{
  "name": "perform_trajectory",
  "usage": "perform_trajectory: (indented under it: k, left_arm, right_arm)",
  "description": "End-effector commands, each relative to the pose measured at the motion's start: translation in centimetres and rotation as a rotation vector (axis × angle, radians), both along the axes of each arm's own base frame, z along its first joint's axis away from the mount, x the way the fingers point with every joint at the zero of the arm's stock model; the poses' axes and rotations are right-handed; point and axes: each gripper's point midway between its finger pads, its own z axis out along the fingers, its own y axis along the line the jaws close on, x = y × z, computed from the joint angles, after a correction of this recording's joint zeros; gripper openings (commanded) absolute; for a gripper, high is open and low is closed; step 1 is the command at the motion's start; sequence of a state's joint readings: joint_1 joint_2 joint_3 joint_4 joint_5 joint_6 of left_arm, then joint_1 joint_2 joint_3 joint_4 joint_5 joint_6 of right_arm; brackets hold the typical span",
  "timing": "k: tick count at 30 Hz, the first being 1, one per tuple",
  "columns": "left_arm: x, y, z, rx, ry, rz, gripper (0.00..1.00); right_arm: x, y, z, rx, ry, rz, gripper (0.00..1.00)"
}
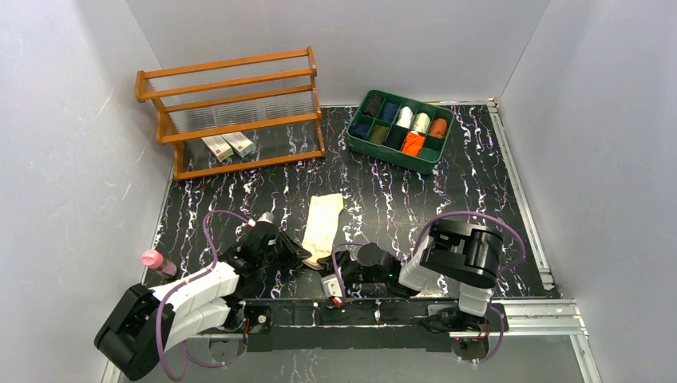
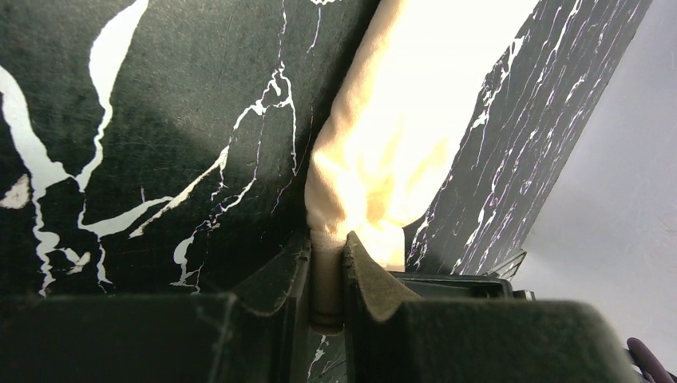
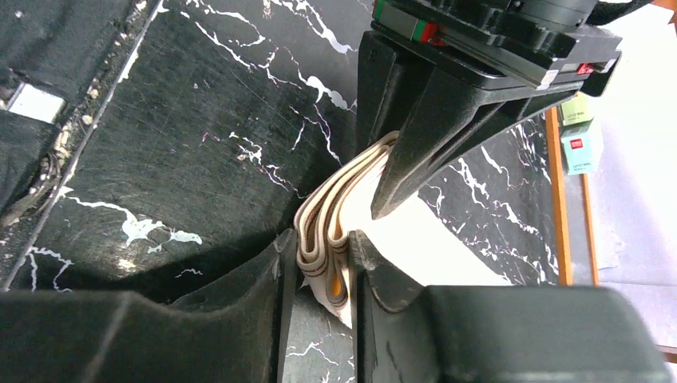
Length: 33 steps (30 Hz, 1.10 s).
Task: Roll the underwear
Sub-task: Roll the underwear to the center of the board.
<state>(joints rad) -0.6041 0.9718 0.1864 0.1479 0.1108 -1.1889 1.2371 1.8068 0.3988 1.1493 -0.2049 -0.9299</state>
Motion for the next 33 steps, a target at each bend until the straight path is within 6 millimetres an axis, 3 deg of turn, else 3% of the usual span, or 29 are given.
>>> perform_trajectory:
  k: [1, 13, 15, 20, 23, 33]
  left_arm:
    - [-0.7, 1.4, -1.2, 0.081, 0.035, 0.006, 0.00]
    - [-0.8, 1.6, -1.3, 0.086, 0.034, 0.009, 0.00]
    - [-0.9, 2.0, -1.3, 0.097, 0.036, 0.025, 0.09]
    - [-0.6, 2.5, -0.5, 0.095, -0.003, 0.055, 0.40]
    - [-0.2, 3.1, 0.0, 0.120, -0.027, 0.076, 0.51]
    - [1.1, 3.4, 2.2, 0.170, -0.101, 0.063, 0.61]
  right_arm:
    - [0.6, 0.7, 1.3, 0.049, -0.060, -0.027, 0.34]
    - [1.8, 0.4, 1.2, 0.082, 0.030, -0.145, 0.07]
    - [1.6, 0.6, 0.9, 0.055, 0.116, -0.150, 0.01]
    - [0.2, 0.4, 1.4, 0.059, 0.435, -0.094, 0.01]
    - [0.0, 0.2, 1.3, 0.047, 0.621, -0.079, 0.01]
    - [-0.1, -0.2, 2.2, 0.093, 1.084, -0.122, 0.02]
